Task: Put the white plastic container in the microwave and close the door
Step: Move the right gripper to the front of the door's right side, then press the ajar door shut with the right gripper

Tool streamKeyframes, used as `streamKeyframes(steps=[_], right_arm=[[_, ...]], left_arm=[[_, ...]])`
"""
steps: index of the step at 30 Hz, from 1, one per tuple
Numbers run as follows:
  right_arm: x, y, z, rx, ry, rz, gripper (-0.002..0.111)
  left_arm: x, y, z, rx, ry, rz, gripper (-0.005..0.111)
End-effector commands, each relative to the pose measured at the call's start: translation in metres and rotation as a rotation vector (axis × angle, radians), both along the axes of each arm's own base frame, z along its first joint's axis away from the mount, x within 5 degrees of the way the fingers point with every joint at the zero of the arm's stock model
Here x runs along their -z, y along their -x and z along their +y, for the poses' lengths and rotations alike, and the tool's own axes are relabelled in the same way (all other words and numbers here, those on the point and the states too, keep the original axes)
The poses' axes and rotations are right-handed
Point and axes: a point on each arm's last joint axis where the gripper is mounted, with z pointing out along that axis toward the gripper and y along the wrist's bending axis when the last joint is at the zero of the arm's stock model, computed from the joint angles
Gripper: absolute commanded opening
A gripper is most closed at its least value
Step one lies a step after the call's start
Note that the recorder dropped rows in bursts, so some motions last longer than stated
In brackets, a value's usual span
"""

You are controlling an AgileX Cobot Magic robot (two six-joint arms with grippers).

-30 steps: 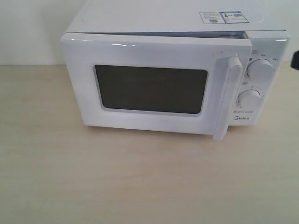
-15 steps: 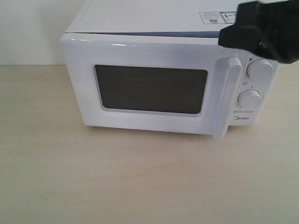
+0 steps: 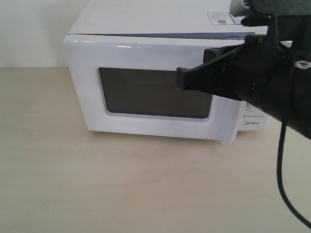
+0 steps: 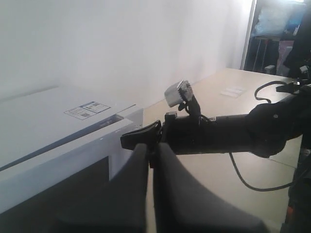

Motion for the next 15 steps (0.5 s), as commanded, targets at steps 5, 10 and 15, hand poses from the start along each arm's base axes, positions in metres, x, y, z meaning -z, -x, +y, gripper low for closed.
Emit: streamKeyframes(steps=[5, 10, 15], right_arm=[[0.006, -0.005, -0.002, 0.097, 0.013, -0.032, 0.000], [0.018, -0.015, -0.001, 0.211, -0.026, -0.028, 0.000], [0.035, -0.024, 0.005, 0.263, -0.015, -0.025, 0.000]], left_arm=[[0.000, 0.004, -0.001, 0.031, -0.006, 0.013, 0.004], [0.000, 0.003, -0.001, 0.027, -0.003, 0.011, 0.004], [0.000, 0.004, -0.001, 0.036, -0.008, 0.015, 0.004]])
